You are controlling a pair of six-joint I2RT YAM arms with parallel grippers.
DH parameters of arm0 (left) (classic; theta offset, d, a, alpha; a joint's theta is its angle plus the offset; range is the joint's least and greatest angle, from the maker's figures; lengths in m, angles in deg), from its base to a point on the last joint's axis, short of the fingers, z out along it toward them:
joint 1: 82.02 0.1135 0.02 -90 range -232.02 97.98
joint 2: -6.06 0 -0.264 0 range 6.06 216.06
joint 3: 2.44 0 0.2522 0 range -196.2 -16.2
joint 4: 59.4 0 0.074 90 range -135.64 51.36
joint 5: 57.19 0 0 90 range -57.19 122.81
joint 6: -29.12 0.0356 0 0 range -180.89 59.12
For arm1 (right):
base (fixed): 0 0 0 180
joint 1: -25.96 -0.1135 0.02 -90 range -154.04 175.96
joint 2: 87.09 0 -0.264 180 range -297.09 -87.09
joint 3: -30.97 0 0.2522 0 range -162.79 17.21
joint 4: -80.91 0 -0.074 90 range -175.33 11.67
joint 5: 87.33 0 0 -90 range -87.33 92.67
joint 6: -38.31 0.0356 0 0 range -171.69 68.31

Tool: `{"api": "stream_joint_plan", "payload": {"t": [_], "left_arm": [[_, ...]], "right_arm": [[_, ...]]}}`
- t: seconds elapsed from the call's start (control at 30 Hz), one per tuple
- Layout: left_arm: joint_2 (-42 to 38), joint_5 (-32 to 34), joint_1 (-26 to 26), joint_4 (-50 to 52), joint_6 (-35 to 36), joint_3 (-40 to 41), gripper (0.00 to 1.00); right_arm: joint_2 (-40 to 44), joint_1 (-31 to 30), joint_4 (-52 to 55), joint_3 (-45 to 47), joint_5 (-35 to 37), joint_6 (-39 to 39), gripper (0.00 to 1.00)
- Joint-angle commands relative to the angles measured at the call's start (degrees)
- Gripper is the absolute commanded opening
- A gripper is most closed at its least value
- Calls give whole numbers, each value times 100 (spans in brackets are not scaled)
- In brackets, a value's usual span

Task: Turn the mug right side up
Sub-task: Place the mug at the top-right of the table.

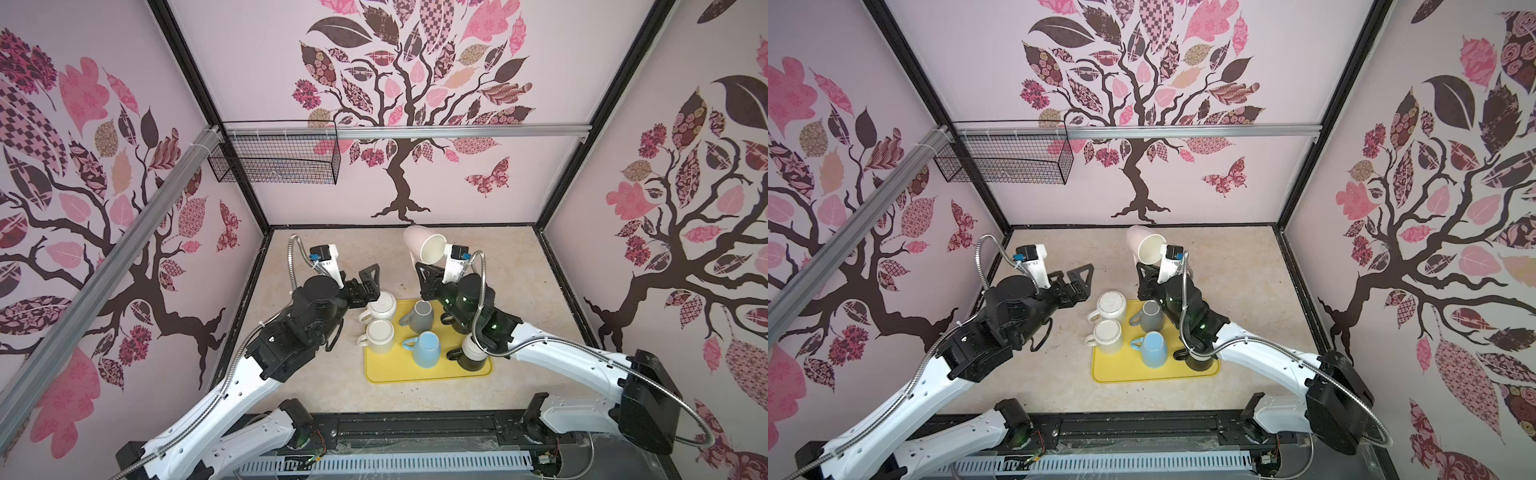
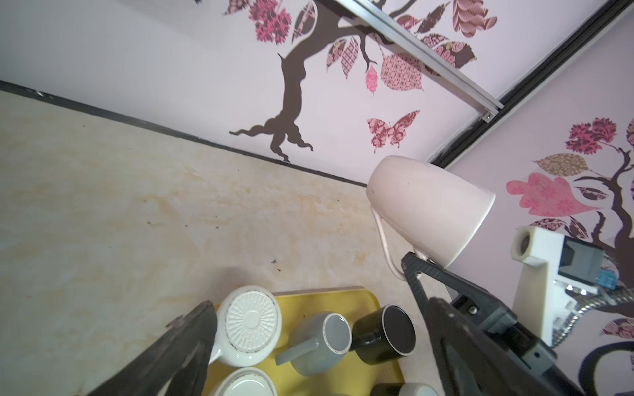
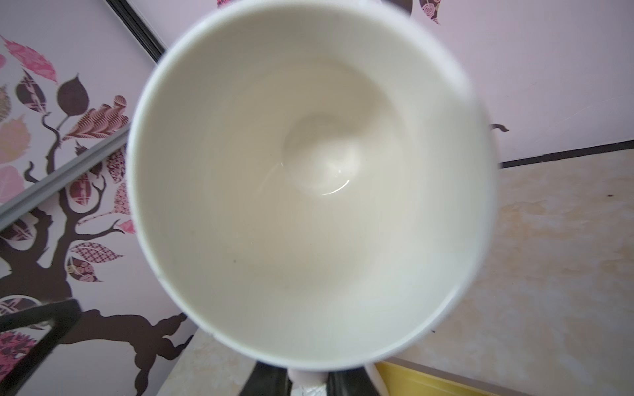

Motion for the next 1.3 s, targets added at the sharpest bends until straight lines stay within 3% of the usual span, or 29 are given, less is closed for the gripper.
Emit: {"api": "stream_joint_plan", "payload": {"t": [0.0, 0.13, 0.33, 0.47, 0.67, 0.83, 1.27], "left_arm": [[111, 397, 46, 895, 542, -343, 98], [358, 378, 48, 1712, 1088, -758, 98], [354, 283, 55, 1839, 1325, -635, 98], [304, 143, 72, 1721, 1317, -423, 98], [242, 13, 91, 1820, 1367, -332, 98], [114, -70, 108, 1824, 1417, -216, 98], [226, -390, 128, 1714, 1396, 16, 98]], "right_arm": [[333, 451, 1629, -1252, -593, -380, 0], [-275, 1090, 3420, -2682, -1163, -682, 0], [-1759, 1897, 5904, -5199, -1946, -1390, 0], [-2867, 2235, 7177, -6758, -1865, -1839, 0], [-3500, 2994, 7594, -7363, -1966, -1841, 0], [-3537, 3530, 7426, -6879, -2021, -1877, 0], [-4068, 4123, 8113, -7150, -1549, -2338, 0]]}}
